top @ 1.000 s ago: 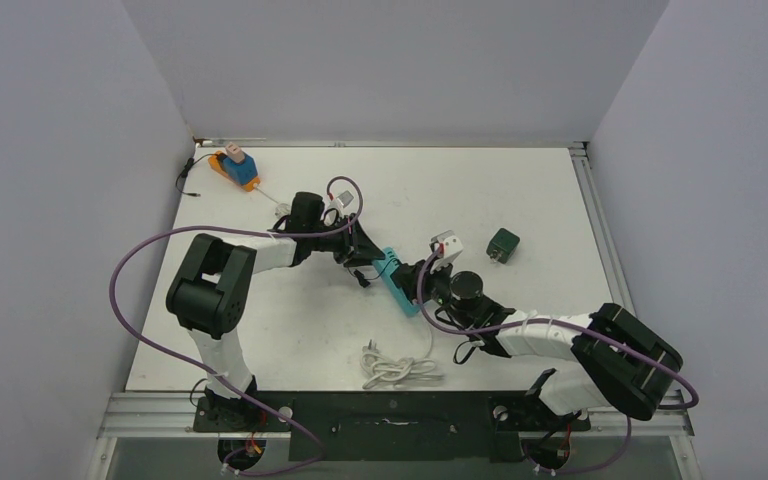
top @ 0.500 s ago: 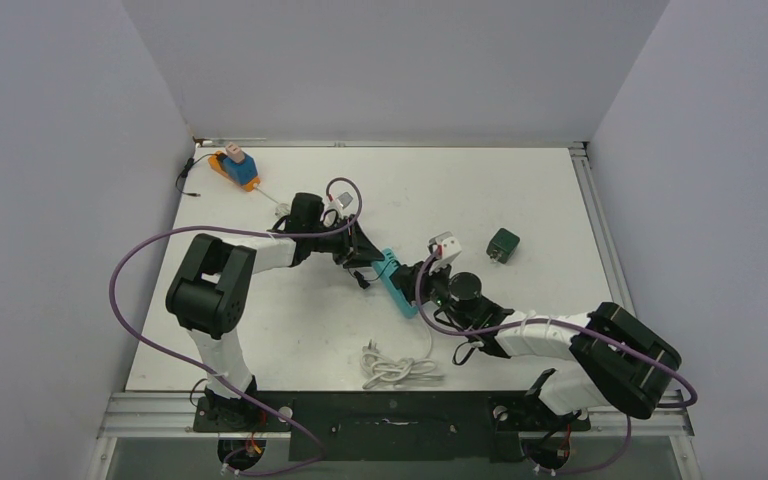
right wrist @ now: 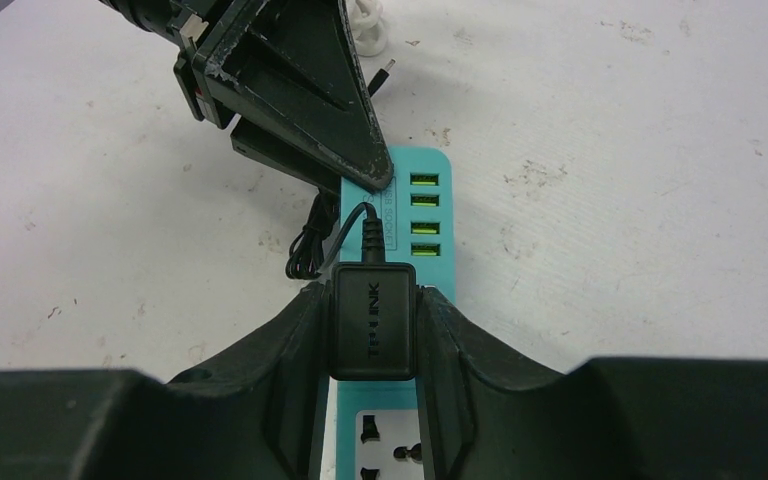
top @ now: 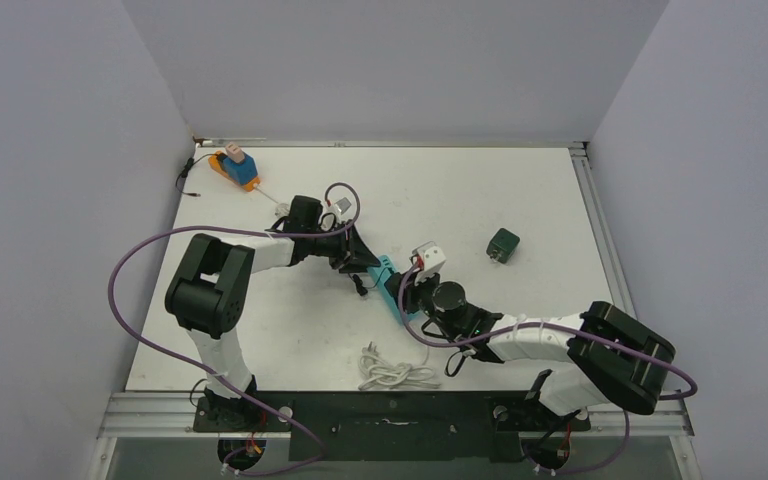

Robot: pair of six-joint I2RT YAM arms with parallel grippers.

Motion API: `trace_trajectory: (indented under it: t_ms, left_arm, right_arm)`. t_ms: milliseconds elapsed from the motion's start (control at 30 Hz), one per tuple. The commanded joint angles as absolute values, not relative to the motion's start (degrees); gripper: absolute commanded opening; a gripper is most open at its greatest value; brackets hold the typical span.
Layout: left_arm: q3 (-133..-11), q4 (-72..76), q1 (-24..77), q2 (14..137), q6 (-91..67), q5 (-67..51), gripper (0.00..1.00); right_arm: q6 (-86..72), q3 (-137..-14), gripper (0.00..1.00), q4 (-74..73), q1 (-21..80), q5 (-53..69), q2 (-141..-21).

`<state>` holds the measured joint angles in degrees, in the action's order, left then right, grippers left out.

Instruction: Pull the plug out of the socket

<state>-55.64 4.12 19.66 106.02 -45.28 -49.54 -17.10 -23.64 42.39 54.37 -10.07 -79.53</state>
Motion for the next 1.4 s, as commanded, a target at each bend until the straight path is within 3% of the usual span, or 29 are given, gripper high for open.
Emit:
trace_trajectory:
  t_ms: [0,467,1000,1367]
  left_arm:
    - [-57.63,2.31,18.74,106.10,-44.34,-47.09,0.00]
    - [-57.64,1.85,18.37,106.11,-44.04,-46.99,0.00]
    - [-57.65,1.93,18.37,105.65,-42.01,-47.10,0.00]
    - [-57.88,1.41,18.41,105.65,-41.68,-47.11,0.00]
  right_arm:
    - [-12.76,-26.69,0.05,42.58,56.76,-14.91,-79.75]
    - [-11.25,-28.50,0.05,40.93,60.50,-20.31,-80.98]
    - [-27.26,-22.62,0.05,51.69,42.98,7.92,-80.48]
    - [-28.83,-22.11,0.05,53.49,39.40,11.91,-81.69]
